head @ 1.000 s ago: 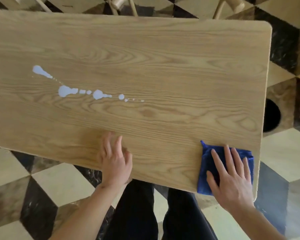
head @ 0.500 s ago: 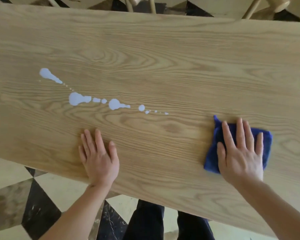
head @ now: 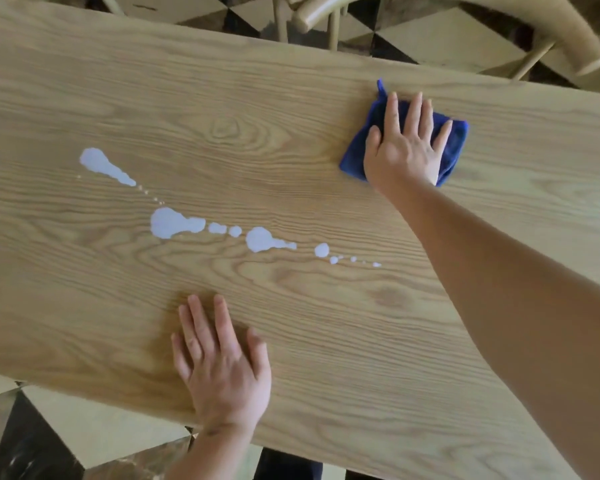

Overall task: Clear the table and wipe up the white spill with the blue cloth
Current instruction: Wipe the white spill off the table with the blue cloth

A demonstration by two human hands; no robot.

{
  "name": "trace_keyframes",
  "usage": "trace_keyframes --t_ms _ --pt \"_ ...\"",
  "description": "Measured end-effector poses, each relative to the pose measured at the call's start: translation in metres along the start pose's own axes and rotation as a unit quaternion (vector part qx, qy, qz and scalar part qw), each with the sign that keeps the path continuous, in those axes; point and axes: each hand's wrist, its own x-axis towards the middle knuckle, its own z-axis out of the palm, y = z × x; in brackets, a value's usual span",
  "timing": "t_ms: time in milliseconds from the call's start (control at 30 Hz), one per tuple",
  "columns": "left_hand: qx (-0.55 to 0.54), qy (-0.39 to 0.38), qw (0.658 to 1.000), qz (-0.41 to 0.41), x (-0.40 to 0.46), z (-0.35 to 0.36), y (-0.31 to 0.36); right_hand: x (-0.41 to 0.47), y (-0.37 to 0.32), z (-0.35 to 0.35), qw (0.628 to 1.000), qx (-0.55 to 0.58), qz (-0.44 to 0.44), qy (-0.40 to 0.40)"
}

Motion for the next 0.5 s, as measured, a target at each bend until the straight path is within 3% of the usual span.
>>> trace_keyframes --t_ms 233,400,500 --pt "-0.008 -0.036 0.999 -0.001 0.002 -0.012 0.003 -0.119 -0.010 0.016 0.998 -0.012 -0.069 0.004" --pt "-0.062 -0.030 0.996 0.059 0.042 -0.034 -0.028 -0.254 -0.009 0.028 0.995 -0.035 -0.071 -0.068" --pt "-0.061 -0.024 0.998 0.023 0.072 -0.038 -0.070 -0.306 -0.003 0.032 0.991 -0.050 -0.078 -0.101"
